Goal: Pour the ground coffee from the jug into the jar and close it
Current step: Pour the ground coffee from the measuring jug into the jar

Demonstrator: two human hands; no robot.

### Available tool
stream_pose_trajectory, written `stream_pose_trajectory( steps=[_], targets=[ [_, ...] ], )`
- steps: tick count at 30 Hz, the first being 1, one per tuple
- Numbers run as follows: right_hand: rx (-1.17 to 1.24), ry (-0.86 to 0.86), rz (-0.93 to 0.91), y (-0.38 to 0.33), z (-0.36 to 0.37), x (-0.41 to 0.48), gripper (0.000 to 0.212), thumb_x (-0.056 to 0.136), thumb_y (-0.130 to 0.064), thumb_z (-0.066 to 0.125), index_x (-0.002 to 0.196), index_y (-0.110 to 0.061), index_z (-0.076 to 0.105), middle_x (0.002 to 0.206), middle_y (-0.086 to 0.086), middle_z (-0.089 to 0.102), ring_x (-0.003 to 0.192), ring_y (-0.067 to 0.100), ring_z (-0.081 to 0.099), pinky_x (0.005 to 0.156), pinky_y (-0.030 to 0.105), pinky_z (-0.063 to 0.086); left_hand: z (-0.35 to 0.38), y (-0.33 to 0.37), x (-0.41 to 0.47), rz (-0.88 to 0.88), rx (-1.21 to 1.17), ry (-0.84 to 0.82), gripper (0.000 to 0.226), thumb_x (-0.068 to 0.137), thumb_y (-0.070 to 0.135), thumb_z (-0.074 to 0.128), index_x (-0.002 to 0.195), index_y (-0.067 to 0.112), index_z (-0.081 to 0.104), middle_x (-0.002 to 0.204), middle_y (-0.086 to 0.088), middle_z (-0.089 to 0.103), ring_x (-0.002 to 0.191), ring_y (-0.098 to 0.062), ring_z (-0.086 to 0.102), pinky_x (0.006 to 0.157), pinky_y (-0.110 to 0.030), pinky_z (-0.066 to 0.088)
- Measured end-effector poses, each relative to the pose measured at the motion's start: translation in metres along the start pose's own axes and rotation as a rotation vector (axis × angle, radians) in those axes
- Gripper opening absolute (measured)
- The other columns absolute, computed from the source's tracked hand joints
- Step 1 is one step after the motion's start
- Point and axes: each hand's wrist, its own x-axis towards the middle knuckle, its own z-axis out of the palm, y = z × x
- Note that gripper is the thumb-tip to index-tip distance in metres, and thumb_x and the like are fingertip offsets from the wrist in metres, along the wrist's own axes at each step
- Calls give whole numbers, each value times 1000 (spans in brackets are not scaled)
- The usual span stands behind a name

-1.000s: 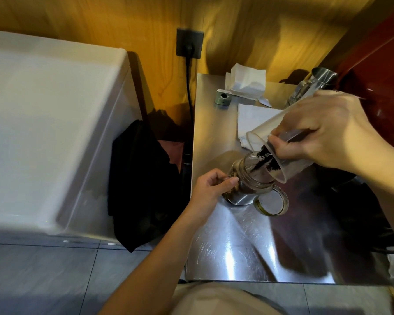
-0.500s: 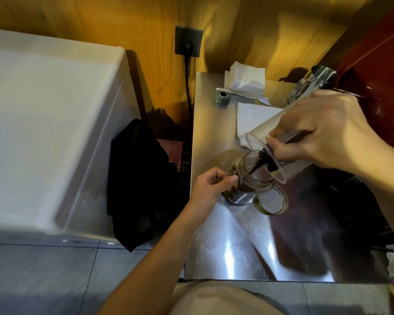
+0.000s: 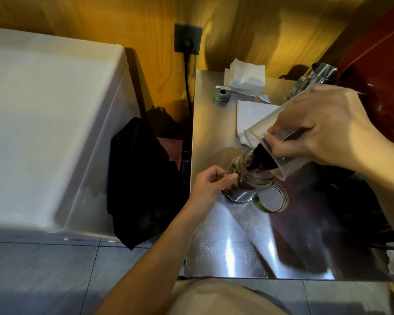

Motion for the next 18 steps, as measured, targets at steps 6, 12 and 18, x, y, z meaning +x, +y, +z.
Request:
stream_pose_trajectory(
  steps=[6,12,18],
  targets=[
    [6,29,-8,0,-2,-1,29,78,-30,60,62,-7,68,50,15,62,51,30,60,57,43,46,0,0,0,-5,-12,3,16,73,18,72,64,17,59,67,-5,58,65,-17,53,68,-32,43],
    [-20,59,-6,0,-7,-2,26,78,-27,63,64,-5,70,51,17,63,51,32,59,57,46,47,0,0,1,-2,-4,8,17,74,17,72,64,18,59,66,-4,58,65,-16,53,67,-29,43],
    [-48,91,-15,0,-9,-2,25,76,-24,65,62,-4,70,48,17,62,49,32,59,54,45,47,0,-2,3,2,16,19,19,78,11,70,64,15,58,64,-1,59,60,-10,55,62,-21,46]
  ],
)
